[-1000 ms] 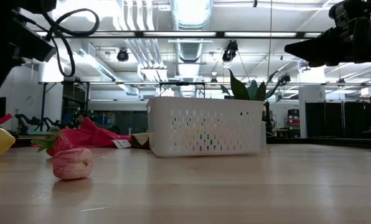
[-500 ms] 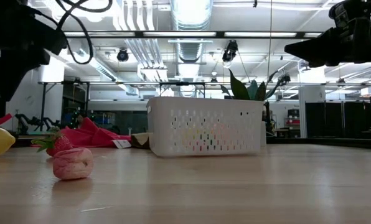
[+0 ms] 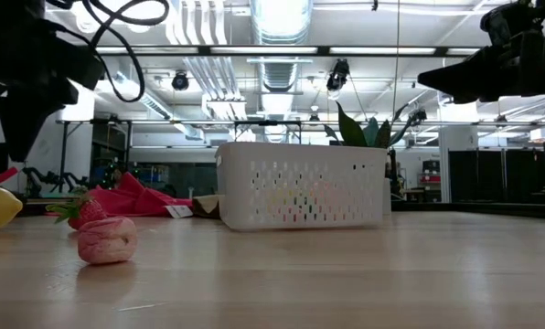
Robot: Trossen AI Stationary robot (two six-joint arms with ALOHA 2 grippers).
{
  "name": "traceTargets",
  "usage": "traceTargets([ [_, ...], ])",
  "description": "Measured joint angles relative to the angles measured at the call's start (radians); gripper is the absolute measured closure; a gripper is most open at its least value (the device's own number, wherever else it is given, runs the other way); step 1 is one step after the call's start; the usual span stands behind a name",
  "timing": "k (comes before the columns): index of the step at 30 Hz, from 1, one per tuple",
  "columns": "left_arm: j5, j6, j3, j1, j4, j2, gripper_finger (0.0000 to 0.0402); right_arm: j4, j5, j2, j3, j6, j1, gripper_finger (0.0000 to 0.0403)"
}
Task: Pick and placing Produce into tupperware
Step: Put the lemon into the white bin
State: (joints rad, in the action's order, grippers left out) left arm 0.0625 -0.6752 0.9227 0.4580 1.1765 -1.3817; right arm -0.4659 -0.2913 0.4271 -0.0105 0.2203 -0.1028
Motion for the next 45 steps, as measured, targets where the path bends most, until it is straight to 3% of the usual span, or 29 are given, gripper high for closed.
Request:
traceTargets([
  [13, -0.010, 0.000, -0.105, 0.001, -0.083, -0.044, 0.0109, 0.008, 0.000, 0.000, 0.000, -0.004, 0.000, 0.0394],
  [27, -0.032, 0.000, -0.234, 0.001, -0.274, -0.054, 0.0109, 0.014, 0.000, 0.000, 0.000, -0.003, 0.000, 0.0394],
  [45, -0.015, 0.038, -0.268, 0.002, -0.309, -0.039, 0.0118, 0.015, 0.000, 0.000, 0.000, -0.003, 0.000, 0.0394],
])
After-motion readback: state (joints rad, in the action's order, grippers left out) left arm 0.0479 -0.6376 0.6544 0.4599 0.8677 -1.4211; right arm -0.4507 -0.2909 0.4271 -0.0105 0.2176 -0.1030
